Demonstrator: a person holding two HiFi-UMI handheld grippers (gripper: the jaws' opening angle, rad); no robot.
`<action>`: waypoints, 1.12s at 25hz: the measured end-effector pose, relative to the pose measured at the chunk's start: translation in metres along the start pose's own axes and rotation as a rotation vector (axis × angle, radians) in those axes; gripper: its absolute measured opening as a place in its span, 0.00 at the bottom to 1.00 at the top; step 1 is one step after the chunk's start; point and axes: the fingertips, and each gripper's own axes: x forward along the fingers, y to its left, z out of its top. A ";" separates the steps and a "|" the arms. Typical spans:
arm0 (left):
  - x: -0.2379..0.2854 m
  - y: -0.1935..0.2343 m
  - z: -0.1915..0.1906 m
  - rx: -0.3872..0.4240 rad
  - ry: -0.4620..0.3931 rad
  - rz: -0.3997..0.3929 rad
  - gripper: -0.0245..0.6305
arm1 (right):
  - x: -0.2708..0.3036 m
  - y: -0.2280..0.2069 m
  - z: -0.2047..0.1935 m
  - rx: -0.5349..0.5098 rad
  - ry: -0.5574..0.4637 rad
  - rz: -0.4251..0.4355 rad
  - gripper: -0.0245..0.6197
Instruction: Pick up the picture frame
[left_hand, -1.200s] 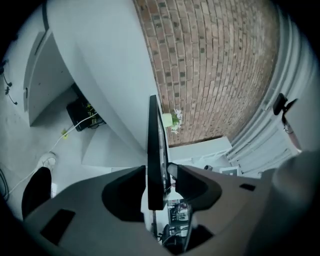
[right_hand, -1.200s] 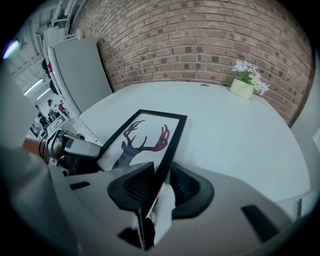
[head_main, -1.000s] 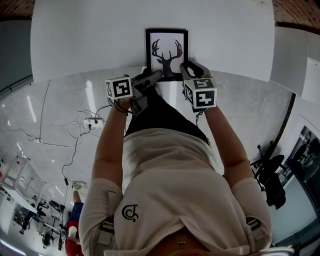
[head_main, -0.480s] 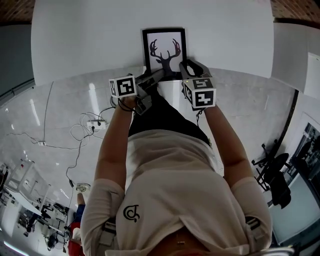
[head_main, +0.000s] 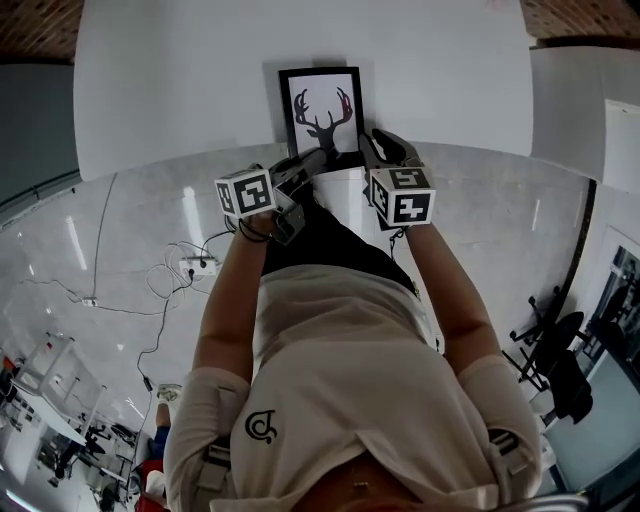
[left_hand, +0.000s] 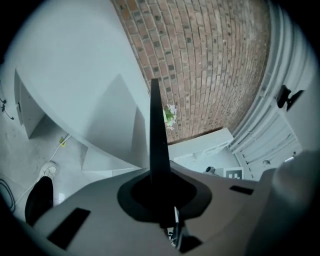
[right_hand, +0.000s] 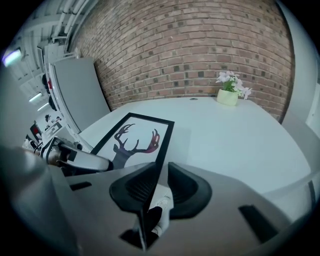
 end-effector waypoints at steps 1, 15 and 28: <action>-0.002 -0.005 0.003 0.013 -0.019 0.007 0.09 | -0.006 -0.001 0.003 0.005 -0.013 0.001 0.16; -0.060 -0.128 0.103 0.493 -0.324 0.128 0.09 | -0.076 0.008 0.093 0.008 -0.265 0.005 0.05; -0.086 -0.241 0.143 1.122 -0.492 0.350 0.08 | -0.153 0.053 0.178 -0.122 -0.554 0.087 0.05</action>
